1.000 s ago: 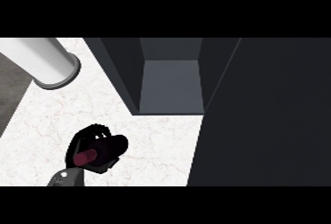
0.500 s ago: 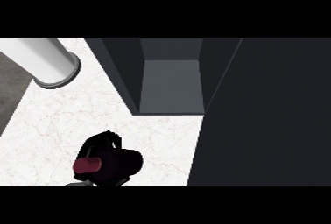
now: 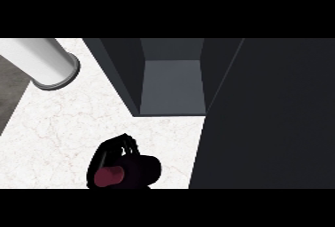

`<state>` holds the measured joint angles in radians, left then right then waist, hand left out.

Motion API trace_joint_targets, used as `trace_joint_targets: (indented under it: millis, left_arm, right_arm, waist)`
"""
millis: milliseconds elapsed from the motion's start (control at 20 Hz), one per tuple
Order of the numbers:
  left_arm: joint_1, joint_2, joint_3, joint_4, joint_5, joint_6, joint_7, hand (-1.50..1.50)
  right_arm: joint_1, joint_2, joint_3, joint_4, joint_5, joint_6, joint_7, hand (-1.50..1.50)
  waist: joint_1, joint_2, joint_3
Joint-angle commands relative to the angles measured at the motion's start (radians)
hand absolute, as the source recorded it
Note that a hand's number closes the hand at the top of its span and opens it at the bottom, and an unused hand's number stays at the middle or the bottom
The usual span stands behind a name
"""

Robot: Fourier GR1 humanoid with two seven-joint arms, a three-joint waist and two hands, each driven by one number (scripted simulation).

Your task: Pick up the wine, place it into the cabinet and close the cabinet

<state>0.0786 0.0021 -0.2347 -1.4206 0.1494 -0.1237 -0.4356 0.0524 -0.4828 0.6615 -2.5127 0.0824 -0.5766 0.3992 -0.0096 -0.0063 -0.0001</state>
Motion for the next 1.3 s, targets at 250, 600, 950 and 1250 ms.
trace_joint_targets:
  millis: [250, 600, 950, 1250]
  left_arm:
    - [-0.072, -0.002, -0.097, -0.061, -0.032, 0.269, 0.048, 1.50]
    - [-0.265, -0.002, -0.035, 0.062, -0.061, 0.330, 0.114, 1.50]
    - [-0.413, -0.002, -0.024, 0.167, -0.058, 0.375, 0.157, 1.50]
    - [-0.503, -0.002, 0.010, 0.341, -0.012, 0.361, 0.095, 1.50]
  right_arm:
    - [0.065, -0.023, 0.010, -0.196, 0.048, -0.012, 0.070, -1.50]
    - [0.119, -0.068, -0.002, -0.230, 0.009, 0.005, 0.015, -1.50]
    - [0.154, -0.069, -0.008, -0.205, -0.030, 0.018, -0.062, -1.50]
    - [0.222, -0.098, -0.033, -0.198, -0.082, 0.063, -0.132, -1.50]
  waist:
    - [-0.003, 0.001, -0.001]
    - [-0.018, 0.003, 0.000]
    - [-0.023, 0.004, 0.000]
    - [-0.022, 0.006, 0.001]
